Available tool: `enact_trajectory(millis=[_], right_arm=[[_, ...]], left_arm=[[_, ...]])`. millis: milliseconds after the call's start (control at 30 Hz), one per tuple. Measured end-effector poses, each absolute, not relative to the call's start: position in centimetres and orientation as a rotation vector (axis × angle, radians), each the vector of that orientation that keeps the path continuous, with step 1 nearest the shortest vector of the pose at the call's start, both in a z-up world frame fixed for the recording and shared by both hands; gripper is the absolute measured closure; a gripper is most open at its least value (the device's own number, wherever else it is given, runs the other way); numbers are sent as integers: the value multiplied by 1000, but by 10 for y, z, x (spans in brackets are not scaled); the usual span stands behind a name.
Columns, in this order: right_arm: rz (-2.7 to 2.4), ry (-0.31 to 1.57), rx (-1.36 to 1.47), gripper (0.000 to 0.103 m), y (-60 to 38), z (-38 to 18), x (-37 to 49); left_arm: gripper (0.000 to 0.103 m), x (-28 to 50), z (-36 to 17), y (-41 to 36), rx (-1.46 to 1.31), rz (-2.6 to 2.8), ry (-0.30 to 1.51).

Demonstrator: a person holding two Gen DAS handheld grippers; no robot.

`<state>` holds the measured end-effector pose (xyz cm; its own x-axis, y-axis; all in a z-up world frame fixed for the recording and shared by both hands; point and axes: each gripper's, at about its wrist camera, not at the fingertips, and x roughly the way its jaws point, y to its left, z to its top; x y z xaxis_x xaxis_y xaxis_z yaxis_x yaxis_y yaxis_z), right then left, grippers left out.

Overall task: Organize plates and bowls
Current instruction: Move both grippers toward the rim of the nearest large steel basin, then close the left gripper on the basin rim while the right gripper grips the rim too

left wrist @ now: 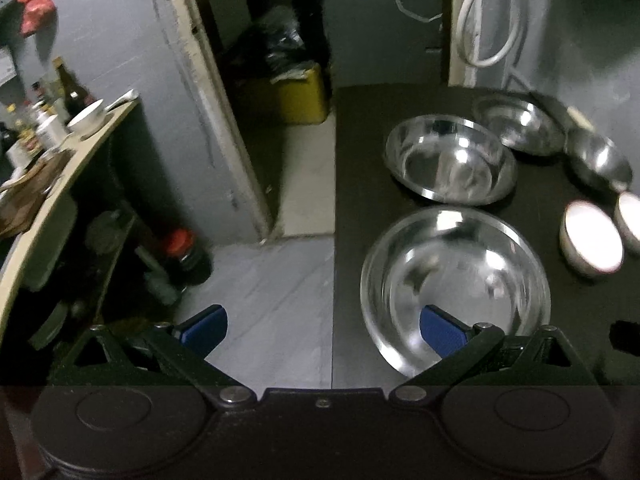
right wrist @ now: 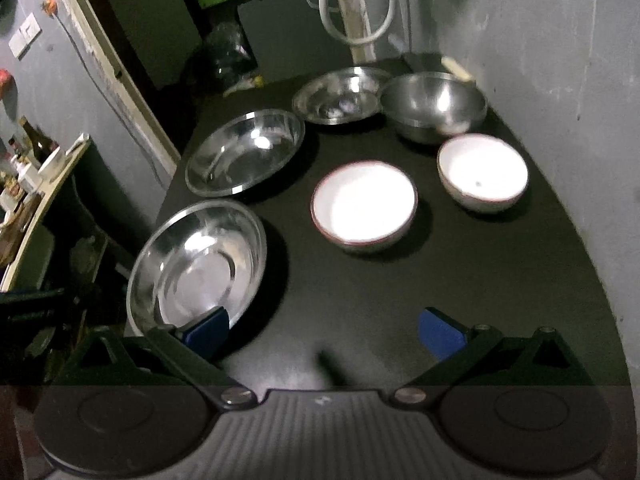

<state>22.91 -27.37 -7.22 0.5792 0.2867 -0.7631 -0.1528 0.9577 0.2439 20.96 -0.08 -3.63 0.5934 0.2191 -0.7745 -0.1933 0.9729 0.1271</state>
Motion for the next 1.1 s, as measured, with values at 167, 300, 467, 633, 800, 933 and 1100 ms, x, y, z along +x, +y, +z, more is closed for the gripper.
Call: enact_trajectory(millis=[167, 300, 467, 633, 800, 933, 1100], right_arm=[[255, 849, 156, 0, -264, -61, 242], [251, 788, 144, 0, -252, -59, 265], [219, 748, 177, 0, -236, -65, 307], [198, 732, 215, 0, -221, -82, 347], [186, 731, 203, 1, -212, -101, 372], [178, 750, 200, 7, -206, -113, 386], [176, 761, 191, 18, -197, -122, 396]], left_arm=[[1, 255, -41, 15, 37, 179, 849], [1, 294, -48, 19, 60, 113, 824], [1, 344, -58, 22, 66, 31, 804], [1, 383, -75, 27, 11, -10, 810], [2, 409, -93, 29, -29, -43, 847], [9, 417, -102, 27, -41, -73, 857], [27, 422, -110, 27, -72, -107, 870]])
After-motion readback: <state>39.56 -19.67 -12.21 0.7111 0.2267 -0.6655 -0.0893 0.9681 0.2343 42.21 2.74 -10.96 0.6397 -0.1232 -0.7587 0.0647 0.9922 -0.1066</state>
